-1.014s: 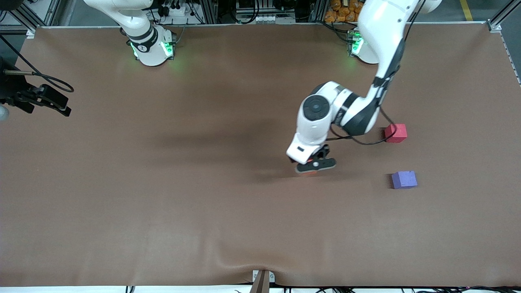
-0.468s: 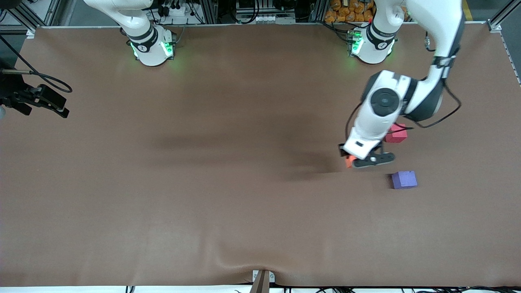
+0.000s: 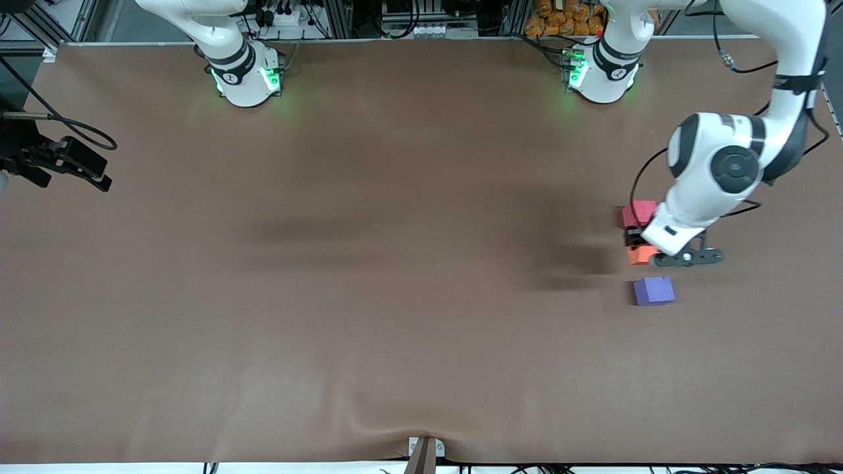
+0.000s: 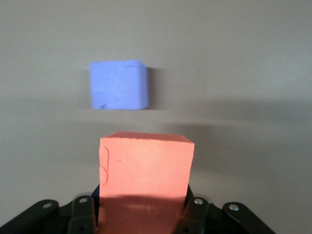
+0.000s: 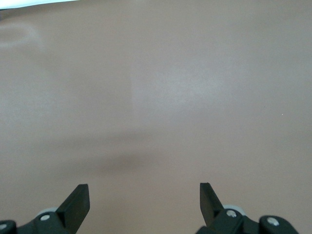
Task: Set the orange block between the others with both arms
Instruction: 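Lower the orange cube between the pink and purple cubes, then open the left gripper and lift it off the orange cube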
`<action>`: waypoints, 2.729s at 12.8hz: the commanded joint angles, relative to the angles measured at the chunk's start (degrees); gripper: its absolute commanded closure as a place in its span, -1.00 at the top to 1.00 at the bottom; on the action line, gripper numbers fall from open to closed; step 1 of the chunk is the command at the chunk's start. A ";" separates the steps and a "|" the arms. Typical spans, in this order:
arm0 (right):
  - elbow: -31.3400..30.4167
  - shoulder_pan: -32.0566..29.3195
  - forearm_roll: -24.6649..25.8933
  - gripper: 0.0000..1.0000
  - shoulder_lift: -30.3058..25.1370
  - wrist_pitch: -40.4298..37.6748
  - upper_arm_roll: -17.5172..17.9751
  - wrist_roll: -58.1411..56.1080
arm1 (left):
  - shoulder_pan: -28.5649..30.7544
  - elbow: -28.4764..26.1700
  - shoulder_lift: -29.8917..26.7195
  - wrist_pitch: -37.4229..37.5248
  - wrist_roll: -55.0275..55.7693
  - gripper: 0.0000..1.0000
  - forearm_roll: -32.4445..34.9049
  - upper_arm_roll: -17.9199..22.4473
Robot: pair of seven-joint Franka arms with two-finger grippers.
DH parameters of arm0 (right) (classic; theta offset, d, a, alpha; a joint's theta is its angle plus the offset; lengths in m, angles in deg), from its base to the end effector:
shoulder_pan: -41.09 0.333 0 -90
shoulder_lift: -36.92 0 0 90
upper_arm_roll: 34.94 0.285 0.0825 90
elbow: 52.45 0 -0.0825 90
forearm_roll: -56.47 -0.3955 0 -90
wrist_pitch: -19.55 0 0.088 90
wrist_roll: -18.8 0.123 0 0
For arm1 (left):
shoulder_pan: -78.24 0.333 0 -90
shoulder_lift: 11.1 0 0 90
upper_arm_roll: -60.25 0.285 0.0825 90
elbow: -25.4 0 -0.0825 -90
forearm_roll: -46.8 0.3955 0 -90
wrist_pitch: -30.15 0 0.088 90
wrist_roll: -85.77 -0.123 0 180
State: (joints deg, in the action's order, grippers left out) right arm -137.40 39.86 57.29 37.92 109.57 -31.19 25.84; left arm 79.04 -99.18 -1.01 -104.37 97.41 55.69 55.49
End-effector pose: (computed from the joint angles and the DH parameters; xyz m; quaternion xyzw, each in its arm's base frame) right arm 0.5722 0.0231 0.6103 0.9986 -0.0397 0.0360 0.0036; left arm 0.5573 -0.0349 0.2570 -0.9988 -0.0132 -0.0059 0.0476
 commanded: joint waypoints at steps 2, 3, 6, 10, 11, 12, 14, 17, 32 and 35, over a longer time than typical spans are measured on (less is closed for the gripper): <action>-0.29 1.32 1.11 1.00 -0.48 1.20 0.20 -0.19 | 5.08 -7.42 -2.79 -7.58 -4.95 -0.83 -1.16 -1.04; -0.47 1.32 1.11 1.00 -0.48 1.21 0.20 -0.09 | 5.18 -8.83 -2.79 -9.42 -4.96 -0.83 -1.16 -1.04; -0.38 1.14 1.03 1.00 -1.09 -1.24 0.20 -0.53 | 6.14 -10.60 -0.95 -15.67 -5.66 -0.83 -1.16 -0.95; -0.47 -0.96 0.85 1.00 -2.40 -5.02 -0.24 -0.45 | 7.37 -10.51 0.89 -17.16 -7.41 -0.83 -1.07 -0.95; -0.47 -1.49 0.85 1.00 -2.67 -5.47 -0.24 -0.45 | 8.07 -10.68 1.95 -18.22 -7.85 -0.82 -1.07 -1.04; -0.47 -1.76 0.85 1.00 -2.76 -5.56 -0.24 -0.45 | 7.99 -10.69 2.65 -18.41 -7.86 -0.82 -1.07 -1.04; -0.47 -2.20 0.85 1.00 -2.93 -5.47 -0.24 -0.53 | 8.08 -10.60 3.18 -18.58 -7.86 -0.82 -1.16 -1.04; -0.74 -3.42 0.85 1.00 -3.46 -5.74 -0.24 -0.62 | 7.99 -10.51 5.55 -20.95 -7.77 -0.82 -2.39 -2.35; -0.82 -7.82 1.20 1.00 -3.91 -6.97 -0.33 -0.62 | 9.05 -9.81 9.16 -23.24 -8.47 0.99 -2.66 -2.62; -1.09 -5.64 0.68 1.00 -2.85 -4.08 0.02 -3.06 | 8.96 -8.31 8.38 -22.63 -9.35 1.00 -2.65 -2.71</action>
State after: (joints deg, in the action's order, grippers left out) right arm -137.77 33.01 57.38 35.07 103.80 -31.77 24.75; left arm 87.39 -108.41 7.76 -127.02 89.47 53.78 53.49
